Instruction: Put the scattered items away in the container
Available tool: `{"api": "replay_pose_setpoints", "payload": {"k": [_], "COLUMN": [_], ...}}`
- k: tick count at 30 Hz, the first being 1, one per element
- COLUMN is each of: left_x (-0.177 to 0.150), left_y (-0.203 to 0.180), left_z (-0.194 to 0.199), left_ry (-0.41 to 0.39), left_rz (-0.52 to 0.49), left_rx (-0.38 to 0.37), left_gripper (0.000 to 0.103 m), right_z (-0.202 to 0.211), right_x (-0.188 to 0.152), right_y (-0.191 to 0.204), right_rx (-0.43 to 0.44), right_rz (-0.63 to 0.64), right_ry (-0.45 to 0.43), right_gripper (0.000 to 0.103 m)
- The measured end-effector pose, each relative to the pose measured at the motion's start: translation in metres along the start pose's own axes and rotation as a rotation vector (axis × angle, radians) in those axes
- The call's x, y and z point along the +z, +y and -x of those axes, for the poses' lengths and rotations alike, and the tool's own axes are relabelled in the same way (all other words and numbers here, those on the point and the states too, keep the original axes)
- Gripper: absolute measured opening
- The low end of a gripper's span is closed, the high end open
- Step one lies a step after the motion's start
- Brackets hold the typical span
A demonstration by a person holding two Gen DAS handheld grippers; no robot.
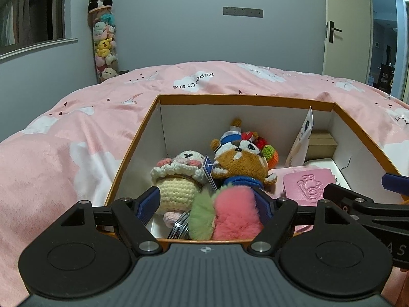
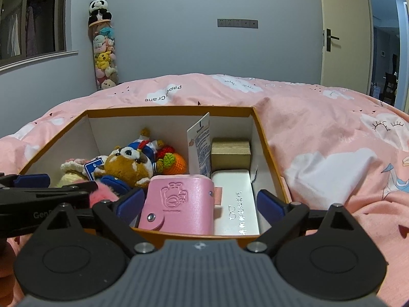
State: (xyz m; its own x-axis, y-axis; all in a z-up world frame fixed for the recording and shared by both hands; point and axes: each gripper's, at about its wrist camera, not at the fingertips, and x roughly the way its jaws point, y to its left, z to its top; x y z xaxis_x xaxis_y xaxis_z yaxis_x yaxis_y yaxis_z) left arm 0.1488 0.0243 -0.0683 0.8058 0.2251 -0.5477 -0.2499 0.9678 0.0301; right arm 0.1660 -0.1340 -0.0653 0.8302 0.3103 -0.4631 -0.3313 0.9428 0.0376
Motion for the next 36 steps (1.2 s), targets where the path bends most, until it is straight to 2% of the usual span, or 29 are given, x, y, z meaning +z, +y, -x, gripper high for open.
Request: {"api": "replay_pose_setpoints", "payload": {"k": [36], "left_x": [-0.0016], "left_y": [0.0014], "left_z": [-0.0018], "left_ry": [0.007], "left_rz": [0.001], "left_rx": [0.005], "left_gripper": [0.089], "right_z": [-0.0004], "right_x": [-0.0011], "right_y": [0.0000], "right_rx": [-0.001], "right_rz": [0.000], "right_ry": [-0.003], "right_gripper": [0.096]}}
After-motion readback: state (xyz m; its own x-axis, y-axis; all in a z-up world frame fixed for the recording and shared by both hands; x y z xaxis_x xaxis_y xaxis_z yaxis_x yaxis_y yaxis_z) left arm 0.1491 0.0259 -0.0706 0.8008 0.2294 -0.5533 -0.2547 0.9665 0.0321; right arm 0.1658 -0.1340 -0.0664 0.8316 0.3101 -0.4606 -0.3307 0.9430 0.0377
